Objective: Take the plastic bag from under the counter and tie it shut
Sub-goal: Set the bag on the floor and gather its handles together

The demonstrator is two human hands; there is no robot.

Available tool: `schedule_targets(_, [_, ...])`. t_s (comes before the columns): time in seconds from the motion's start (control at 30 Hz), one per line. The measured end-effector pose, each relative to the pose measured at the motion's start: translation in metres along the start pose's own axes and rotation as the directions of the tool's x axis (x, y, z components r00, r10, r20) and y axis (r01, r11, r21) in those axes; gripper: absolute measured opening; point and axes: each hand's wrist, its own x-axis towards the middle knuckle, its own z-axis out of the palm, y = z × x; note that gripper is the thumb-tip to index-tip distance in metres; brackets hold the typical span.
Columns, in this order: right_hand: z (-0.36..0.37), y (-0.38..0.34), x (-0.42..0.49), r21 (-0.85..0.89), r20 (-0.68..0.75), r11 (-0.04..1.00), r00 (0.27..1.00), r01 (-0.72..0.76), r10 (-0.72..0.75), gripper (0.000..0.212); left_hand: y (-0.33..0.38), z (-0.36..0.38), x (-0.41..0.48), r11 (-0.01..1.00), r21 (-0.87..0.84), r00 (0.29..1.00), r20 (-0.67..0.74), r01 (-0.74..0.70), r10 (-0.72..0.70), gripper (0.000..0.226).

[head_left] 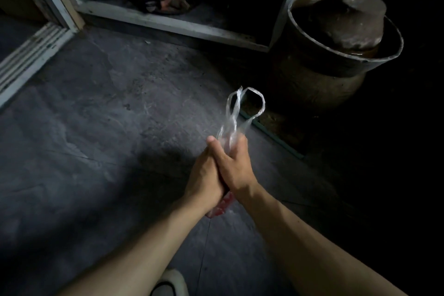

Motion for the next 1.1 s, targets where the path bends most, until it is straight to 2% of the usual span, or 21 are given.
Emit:
schedule_targets(0.07, [-0.001,0.0,0.004,0.129,0.003,0.989,0.997,-0.076,0.077,0.033,-0.002,0.002,0.001,0.998,0.051,0.999,-0.012,-0.03,0.03,0.017])
schedule_targets(0.1, [0.0,0.0,0.006,0.139,-0.006,0.986,0.996,-0.092,0.094,0.032,-0.004,0.002,0.001,0.996,0.076,0.999,-0.006,-0.039,0.039,0.019])
schedule_targets(0.17, [0.002,0.0,0.009,0.153,-0.028,0.984,0.995,-0.091,0.096,0.023,-0.011,0.001,0.004,0.992,0.112,0.998,0.02,-0.06,0.058,0.025])
schedule_targets(0.27, [0.005,-0.001,0.011,0.221,-0.073,0.974,0.995,-0.047,0.064,0.01,-0.017,0.0,0.003,0.983,0.15,0.994,0.02,-0.108,0.106,0.045])
schedule_targets(0.37, [0.005,-0.001,0.01,0.163,-0.127,0.986,0.991,-0.029,0.05,0.021,-0.017,0.005,0.008,0.923,0.348,0.984,-0.002,-0.165,0.177,0.06])
schedule_targets(0.47, [0.006,-0.001,0.008,0.248,-0.147,0.968,0.986,-0.043,0.082,0.026,-0.025,0.009,0.014,0.818,0.54,0.98,0.084,-0.199,0.183,0.049])
schedule_targets(0.57, [0.004,-0.003,0.009,0.346,-0.161,0.937,0.98,-0.056,0.118,0.027,-0.027,0.011,0.011,0.873,0.462,0.984,0.002,-0.158,0.178,0.022])
schedule_targets(0.67, [0.002,-0.001,0.009,0.323,-0.13,0.945,0.986,-0.055,0.102,0.028,-0.027,0.014,0.009,0.855,0.475,0.957,-0.085,-0.206,0.277,0.026])
schedule_targets(0.73, [0.001,-0.001,0.007,0.302,-0.102,0.951,0.99,-0.063,0.098,0.027,-0.036,0.018,0.01,0.771,0.582,0.951,0.012,-0.258,0.309,0.029])
schedule_targets(0.8, [0.0,0.001,0.006,0.27,-0.1,0.961,0.991,-0.061,0.091,0.027,-0.046,0.022,0.014,0.687,0.672,0.959,0.142,-0.275,0.244,0.023])
schedule_targets(0.87, [0.0,0.003,0.008,0.222,-0.107,0.974,0.991,-0.052,0.077,0.028,-0.048,0.023,0.016,0.664,0.696,0.962,0.219,-0.273,0.166,0.014])
schedule_targets(0.93, [0.001,0.006,0.008,0.151,-0.121,0.987,0.989,-0.06,0.079,0.031,-0.047,0.023,0.014,0.615,0.721,0.945,0.292,-0.319,0.147,0.001])
schedule_targets(1.03, [0.002,0.011,0.007,0.086,-0.145,0.992,0.984,-0.089,0.1,0.041,-0.046,0.02,0.012,0.545,0.758,0.929,0.345,-0.36,0.133,0.02])
schedule_targets(1.1, [0.002,0.014,0.007,0.055,-0.129,0.994,0.987,-0.09,0.096,0.047,-0.049,0.017,0.011,0.534,0.752,0.919,0.361,-0.387,0.159,0.021])
